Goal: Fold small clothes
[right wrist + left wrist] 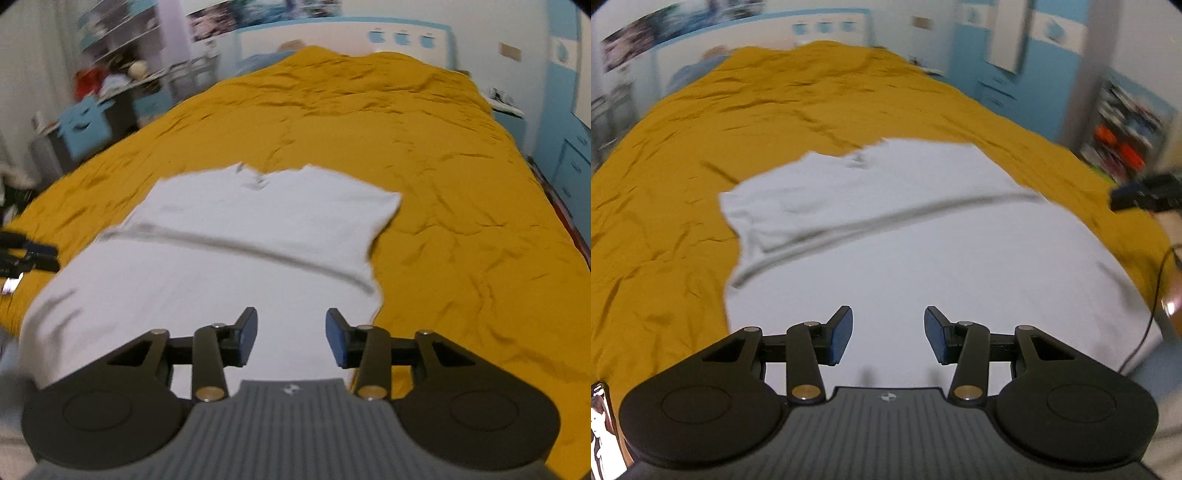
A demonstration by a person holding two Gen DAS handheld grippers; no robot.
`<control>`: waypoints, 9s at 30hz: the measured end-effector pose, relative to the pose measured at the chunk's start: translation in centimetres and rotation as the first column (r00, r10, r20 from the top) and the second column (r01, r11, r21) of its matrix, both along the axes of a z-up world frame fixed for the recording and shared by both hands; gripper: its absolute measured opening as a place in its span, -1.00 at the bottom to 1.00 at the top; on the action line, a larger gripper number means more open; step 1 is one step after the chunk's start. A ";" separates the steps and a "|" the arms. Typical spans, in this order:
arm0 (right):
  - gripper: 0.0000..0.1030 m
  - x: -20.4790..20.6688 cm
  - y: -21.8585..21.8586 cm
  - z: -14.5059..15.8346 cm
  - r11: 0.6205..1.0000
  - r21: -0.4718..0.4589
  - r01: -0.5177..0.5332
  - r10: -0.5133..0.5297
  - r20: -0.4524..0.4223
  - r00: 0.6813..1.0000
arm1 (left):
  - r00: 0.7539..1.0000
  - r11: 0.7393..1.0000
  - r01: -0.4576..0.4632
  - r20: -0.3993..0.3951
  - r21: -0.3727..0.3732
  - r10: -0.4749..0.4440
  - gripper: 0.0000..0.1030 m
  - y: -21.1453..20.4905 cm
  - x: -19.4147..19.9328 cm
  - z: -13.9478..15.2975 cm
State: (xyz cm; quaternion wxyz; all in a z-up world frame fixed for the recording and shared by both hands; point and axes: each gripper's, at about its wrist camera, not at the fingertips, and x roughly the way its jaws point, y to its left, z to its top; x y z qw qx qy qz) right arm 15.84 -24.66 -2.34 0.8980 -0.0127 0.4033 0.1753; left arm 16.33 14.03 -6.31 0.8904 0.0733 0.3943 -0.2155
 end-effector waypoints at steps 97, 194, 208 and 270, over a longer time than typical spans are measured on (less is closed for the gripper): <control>-1.00 36.5 8.6 -9.5 0.905 -0.418 -0.082 0.160 0.154 0.975 | 0.965 0.895 -0.103 0.262 0.435 -0.016 -0.84 -2.4 27.6 -7.7; -0.82 39.8 -3.9 -16.6 0.860 0.382 0.339 -0.308 -0.143 0.941 | 0.861 0.749 -0.501 -0.161 -0.435 0.482 -0.80 14.6 34.7 -11.1; -0.87 39.7 -3.4 -14.5 0.873 0.323 0.365 -0.352 -0.101 0.931 | 0.870 0.812 -0.486 -0.098 -0.323 0.483 -0.61 12.0 35.9 -10.6; 0.08 28.0 -8.9 -13.6 0.780 0.450 0.435 -0.345 -0.272 0.898 | 0.873 0.855 -0.489 -0.086 -0.172 0.481 -0.31 6.6 22.9 -5.9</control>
